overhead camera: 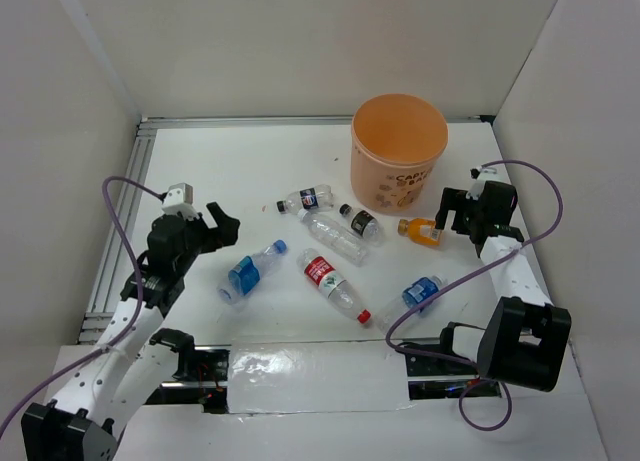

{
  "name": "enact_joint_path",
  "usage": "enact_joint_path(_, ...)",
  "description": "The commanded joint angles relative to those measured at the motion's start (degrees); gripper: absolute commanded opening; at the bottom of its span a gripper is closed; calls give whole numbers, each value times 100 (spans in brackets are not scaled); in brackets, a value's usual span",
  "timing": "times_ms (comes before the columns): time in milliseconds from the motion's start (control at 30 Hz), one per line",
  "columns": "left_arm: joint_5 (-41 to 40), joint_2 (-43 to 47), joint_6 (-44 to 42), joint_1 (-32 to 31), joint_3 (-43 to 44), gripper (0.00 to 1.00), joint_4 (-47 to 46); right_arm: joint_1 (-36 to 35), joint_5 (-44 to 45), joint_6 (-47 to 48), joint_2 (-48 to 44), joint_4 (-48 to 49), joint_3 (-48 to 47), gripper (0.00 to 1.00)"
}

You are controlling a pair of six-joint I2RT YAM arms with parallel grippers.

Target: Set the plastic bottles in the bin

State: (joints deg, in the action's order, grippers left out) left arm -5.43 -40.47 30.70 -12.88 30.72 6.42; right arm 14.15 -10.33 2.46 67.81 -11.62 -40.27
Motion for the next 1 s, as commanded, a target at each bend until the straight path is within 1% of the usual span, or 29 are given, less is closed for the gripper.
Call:
enact_joint_path(0,393,-224,147,14,127,100,43,9,23,-79,-128,125,-165,99)
enact_joint_path(133,394,-470,147,-47,180,100,166,61,-302,254,-128,-6,-165,99)
enact_joint_path(233,228,-646,147,-118,241,100,333,61,-496,614,-128,-148,-218,99)
enact_joint_path(333,148,-804,147,-179,303,100,387,61,-662,668,-128,-201,-218,99)
enact_joint_path(367,148,-805,77,-249,364,100,387,61,-742,860,-128,-270,-218,99)
enact_joint_path(400,148,-892,-10,-250,365,100,387,61,-743,862,-128,-271,-218,99)
enact_joint_path(433,148,-954,-11,-302,434,100,387,114,-882,931,-128,-271,-218,99)
enact_joint_path(467,148,-1128,-220,-355,487,100,448,114,-1022,1132,-128,-367,-166,99)
enact_joint_path(567,200,-1463,-503,-521,786,95,606,176,-1629,1414,-329,-429,-113,99)
enact_joint_path(600,131,-1716,-686,-574,856,93,607,228,-1752,1415,-330,-429,-43,68)
enact_joint_path(633,130,-1841,-775,-575,996,91,772,228,-1832,1415,-330,-429,-42,44)
enact_joint_path(667,-18,-1972,-837,-723,1076,89,834,228,-1885,1415,-330,-429,-42,32)
enact_joint_path(700,-19,-2200,-890,-724,1146,89,835,228,-1885,1415,-330,-429,-42,31)
enact_joint_path(767,-80,-2438,-1039,-882,1225,89,896,228,-1938,1468,-330,-429,-42,58)
enact_joint_path(800,-81,-2553,-1135,-882,1226,89,897,228,-1990,1520,-269,-429,-42,68)
enact_joint_path(833,-11,-2780,-1232,-952,1348,89,957,228,-1991,1521,-268,-429,-42,73)
enact_joint_path(867,59,-2887,-1320,-953,1410,91,1010,228,-2052,1521,-268,-429,-42,81)
enact_joint_path(967,332,-3307,-1698,-1207,1630,91,1212,228,-2105,1573,-216,-482,-42,87)
